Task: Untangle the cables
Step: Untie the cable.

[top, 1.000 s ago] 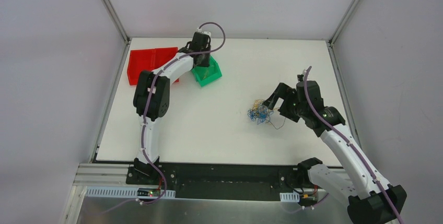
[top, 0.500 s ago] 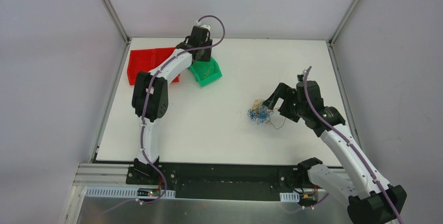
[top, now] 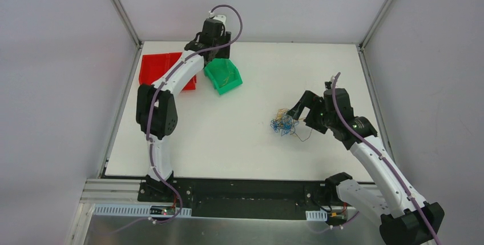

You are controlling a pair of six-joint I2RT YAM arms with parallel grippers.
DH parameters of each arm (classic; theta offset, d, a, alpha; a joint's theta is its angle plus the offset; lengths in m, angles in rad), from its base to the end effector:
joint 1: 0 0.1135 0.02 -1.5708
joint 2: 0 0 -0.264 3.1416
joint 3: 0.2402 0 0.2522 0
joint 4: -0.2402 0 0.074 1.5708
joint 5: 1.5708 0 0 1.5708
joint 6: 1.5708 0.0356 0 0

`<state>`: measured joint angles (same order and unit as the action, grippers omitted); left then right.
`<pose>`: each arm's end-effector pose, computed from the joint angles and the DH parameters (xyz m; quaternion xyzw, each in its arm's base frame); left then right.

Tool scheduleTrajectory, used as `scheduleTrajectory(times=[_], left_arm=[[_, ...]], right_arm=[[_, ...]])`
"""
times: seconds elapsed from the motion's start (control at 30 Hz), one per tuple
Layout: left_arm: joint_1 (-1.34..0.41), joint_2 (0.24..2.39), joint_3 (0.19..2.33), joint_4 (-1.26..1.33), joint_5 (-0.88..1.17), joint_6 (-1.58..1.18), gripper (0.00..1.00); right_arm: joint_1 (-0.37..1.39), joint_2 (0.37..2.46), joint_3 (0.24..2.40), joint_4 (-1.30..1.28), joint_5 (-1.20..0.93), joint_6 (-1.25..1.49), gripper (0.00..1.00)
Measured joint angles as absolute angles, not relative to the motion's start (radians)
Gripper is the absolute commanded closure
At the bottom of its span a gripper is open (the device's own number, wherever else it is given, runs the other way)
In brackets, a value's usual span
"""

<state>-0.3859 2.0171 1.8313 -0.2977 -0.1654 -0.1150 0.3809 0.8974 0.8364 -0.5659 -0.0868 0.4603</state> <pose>0.4491 -0.1761 0.3146 0.0728 0.8509 -0.0593 0.5169 0.1773 0.0743 0.3006 0.0156 0.8899 0.2207 0.3988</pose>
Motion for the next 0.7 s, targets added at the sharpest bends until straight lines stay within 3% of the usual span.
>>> scheduleTrajectory(times=[0.13, 0.4, 0.7], left_arm=[[-0.39, 1.995, 1.83, -0.317, -0.161, -0.12, 0.35], [-0.496, 1.786, 1.653, -0.328, -0.101, -0.191, 0.05], [-0.6, 1.5, 1.314, -0.328, -0.029, -0.291, 0.02]], right_arm=[[0.381, 0.897, 0.836, -0.571, -0.082, 0.46, 0.01], [0.371, 0.91, 0.831, -0.616, -0.038, 0.463, 0.01], [0.356, 0.891, 0.735, -0.641, -0.022, 0.471, 0.04]])
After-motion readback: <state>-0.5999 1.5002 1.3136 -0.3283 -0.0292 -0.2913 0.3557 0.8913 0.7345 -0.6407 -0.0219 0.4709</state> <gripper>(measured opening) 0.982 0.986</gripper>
